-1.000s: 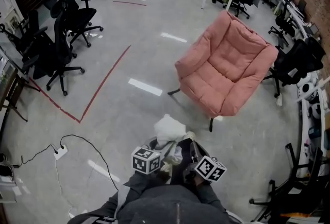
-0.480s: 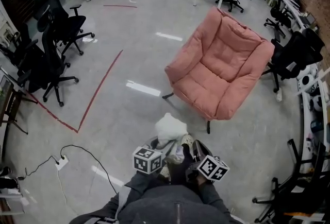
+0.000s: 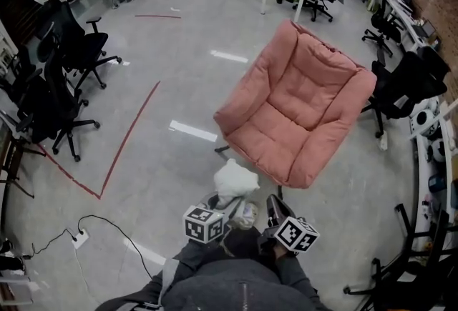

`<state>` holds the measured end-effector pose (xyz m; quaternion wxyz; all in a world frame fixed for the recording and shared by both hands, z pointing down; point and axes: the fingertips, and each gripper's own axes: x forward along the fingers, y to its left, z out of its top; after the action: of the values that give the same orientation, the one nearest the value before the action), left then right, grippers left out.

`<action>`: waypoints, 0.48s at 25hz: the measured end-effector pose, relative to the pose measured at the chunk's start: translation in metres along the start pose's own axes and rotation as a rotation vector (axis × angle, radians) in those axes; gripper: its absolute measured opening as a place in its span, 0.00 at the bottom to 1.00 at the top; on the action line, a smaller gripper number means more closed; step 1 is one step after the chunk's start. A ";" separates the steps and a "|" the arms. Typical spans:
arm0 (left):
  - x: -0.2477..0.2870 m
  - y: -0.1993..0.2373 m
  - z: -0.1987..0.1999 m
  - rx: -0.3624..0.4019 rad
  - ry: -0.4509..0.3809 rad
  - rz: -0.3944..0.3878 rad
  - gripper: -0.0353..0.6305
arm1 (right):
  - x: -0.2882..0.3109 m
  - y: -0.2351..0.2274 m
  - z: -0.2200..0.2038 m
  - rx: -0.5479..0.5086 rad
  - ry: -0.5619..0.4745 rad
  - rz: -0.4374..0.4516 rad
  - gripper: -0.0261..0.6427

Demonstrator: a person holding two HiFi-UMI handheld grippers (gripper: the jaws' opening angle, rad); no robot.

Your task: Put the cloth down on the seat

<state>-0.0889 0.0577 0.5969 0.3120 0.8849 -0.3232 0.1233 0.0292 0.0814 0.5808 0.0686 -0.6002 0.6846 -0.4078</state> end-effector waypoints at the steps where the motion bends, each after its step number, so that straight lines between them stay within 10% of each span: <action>1: 0.008 0.001 0.006 0.002 -0.002 0.001 0.31 | 0.006 -0.004 0.007 0.001 0.000 0.002 0.06; 12: 0.080 0.013 0.063 0.019 -0.023 0.043 0.31 | 0.055 -0.034 0.083 0.010 -0.023 0.024 0.06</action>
<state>-0.0353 -0.0297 0.5876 0.2972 0.8819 -0.3447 0.1227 0.0892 -0.0042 0.5699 0.0844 -0.5963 0.6890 -0.4032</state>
